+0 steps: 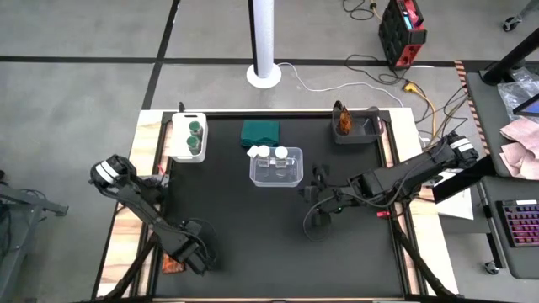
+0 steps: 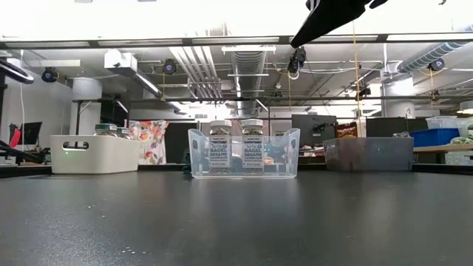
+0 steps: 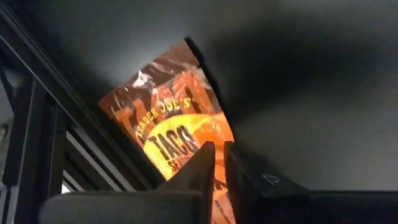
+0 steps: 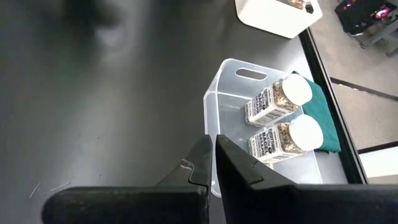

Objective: Sort spices by type
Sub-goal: Put the spice pack into the black bin

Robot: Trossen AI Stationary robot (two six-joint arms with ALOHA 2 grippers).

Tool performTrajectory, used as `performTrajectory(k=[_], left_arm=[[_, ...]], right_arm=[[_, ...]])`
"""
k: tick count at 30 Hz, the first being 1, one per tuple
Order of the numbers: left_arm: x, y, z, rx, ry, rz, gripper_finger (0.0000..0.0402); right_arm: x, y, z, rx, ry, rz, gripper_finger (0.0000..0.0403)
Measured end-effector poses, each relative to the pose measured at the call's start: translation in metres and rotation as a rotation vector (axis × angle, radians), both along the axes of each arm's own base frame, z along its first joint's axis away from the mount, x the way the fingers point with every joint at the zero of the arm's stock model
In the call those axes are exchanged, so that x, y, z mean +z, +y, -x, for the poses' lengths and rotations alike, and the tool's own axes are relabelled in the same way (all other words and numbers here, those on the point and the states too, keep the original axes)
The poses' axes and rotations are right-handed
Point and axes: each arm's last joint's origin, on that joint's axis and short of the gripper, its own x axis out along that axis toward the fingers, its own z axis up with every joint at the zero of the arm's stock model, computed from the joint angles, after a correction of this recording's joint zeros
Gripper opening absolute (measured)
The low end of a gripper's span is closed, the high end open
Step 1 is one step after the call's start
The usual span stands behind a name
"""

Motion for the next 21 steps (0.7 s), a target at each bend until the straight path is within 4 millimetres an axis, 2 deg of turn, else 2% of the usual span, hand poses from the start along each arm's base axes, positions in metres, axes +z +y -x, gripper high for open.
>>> performTrajectory(k=[15, 18, 21], left_arm=[[-0.015, -0.005, 0.001, -0.006, 0.052, -0.049, 0.0191], [-0.021, -0.007, 0.001, -0.012, 0.065, -0.056, 0.0198], [-0.024, -0.008, 0.0, -0.022, 0.07, -0.058, 0.018]], right_arm=[[0.0, 0.0, 0.0, -0.001, -0.003, -0.003, 0.0013], [-0.001, 0.0, 0.0, -0.005, -0.003, -0.008, 0.0013], [-0.003, 0.0, 0.0, -0.006, -0.007, -0.01, 0.0013]])
